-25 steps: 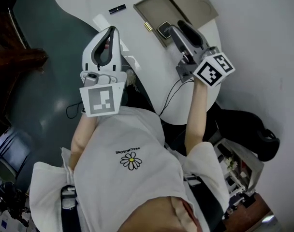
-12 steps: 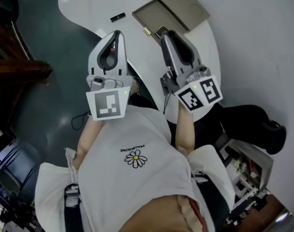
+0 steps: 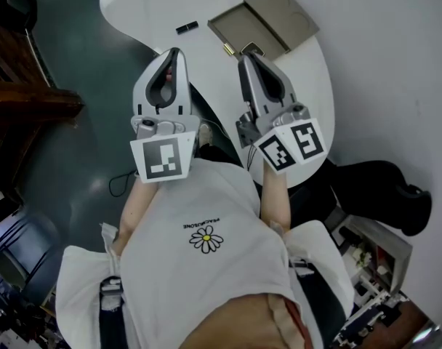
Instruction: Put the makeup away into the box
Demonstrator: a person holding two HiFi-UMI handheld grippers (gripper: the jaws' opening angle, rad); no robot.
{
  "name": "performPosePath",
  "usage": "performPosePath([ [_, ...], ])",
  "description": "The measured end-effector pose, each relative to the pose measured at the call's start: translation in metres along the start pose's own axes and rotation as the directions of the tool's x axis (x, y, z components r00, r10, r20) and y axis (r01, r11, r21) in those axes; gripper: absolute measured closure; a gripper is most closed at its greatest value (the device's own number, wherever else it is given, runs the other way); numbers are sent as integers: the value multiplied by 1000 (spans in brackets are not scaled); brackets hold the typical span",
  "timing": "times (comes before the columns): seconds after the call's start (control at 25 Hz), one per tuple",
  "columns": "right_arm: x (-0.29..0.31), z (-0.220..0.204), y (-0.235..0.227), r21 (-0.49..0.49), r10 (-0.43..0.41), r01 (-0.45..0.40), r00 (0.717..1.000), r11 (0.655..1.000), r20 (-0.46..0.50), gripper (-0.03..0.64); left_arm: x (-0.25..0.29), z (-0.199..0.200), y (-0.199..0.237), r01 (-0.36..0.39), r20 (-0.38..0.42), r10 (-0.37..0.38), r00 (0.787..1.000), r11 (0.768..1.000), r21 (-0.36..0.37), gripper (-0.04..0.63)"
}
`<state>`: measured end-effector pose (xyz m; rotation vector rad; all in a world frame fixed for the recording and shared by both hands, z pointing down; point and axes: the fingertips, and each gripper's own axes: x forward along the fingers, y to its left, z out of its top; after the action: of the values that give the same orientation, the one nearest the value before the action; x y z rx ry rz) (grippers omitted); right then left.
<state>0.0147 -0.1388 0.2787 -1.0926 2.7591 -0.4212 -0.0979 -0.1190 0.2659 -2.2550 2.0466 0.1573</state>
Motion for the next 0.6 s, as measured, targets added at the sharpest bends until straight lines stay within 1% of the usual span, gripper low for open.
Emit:
performPosePath([
  [0.12,1,-1,5,4,13,-13,1000,1000,-8,581,-4,1,5,-12,-2,12,1000,1000,2,575],
  [0.28,5,-6,8,7,10,-9,1000,1000,-26,581,-7,3,11,-29,1,29,1000,1000,4,575],
  [0.52,34,-36,5,-1,-33,34,994,999,-104,581,-14,-4,31,-83,-5,83,997,997,-2,575],
  [0.6,52,-50,-1,26,-40,44,991,999,-131,580,-17,-11,39,-103,-15,103,995,995,-16,575],
])
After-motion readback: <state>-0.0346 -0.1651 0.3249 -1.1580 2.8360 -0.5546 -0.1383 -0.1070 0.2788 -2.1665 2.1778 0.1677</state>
